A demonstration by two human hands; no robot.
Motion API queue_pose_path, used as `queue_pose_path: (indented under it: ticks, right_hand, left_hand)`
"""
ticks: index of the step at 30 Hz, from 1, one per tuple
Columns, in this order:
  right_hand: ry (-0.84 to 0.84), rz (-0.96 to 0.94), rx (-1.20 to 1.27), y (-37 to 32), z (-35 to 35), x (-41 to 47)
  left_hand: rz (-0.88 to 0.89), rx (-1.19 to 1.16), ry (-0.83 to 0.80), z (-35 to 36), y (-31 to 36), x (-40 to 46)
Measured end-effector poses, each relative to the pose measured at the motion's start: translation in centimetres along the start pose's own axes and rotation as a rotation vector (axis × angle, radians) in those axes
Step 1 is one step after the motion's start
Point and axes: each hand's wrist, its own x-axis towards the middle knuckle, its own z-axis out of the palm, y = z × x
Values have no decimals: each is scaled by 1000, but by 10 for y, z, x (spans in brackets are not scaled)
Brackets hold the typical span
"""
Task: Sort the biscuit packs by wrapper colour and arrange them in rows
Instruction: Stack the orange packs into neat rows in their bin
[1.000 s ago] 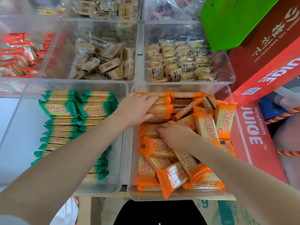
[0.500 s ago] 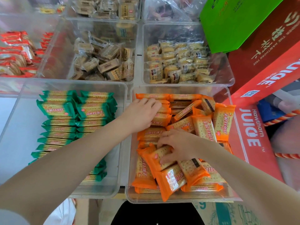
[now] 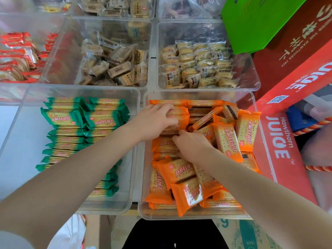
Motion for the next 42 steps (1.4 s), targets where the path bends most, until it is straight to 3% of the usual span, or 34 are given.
queue_pose_path:
  ticks: [6,14,19,22,26,30,33,36,42]
  right_hand:
    - [-22,17,-210,-2,7,-4]
    - [218,126,-155,2,10,-8]
    - [231,240,-81,3,-1,-2]
    - [180,265,-117,0,-5,-1]
    - [216,276,-132,3,0,0]
    - [171,254,-120,5,5,-7]
    - [241,113,-107,11,12,-18]
    - [72,-184,-75,17,24,-29]
    - [-151,-296,161,20,15,-35]
  left_hand:
    - [2,11,5,2,-1,-1]
    - [40,-5,-20,-1,-2,-4]
    - [8,38,-87,2,6,-7]
    - [-67,-125,-77,3,12,-3]
    - [230,-16,-121,0,6,0]
    - [215,-42,-234,3,9,3]
    - [206,-64,-258,5,11,3]
    - [211,-22,-299,-2,11,4]
    - [214,-3,-296,-4,10,3]
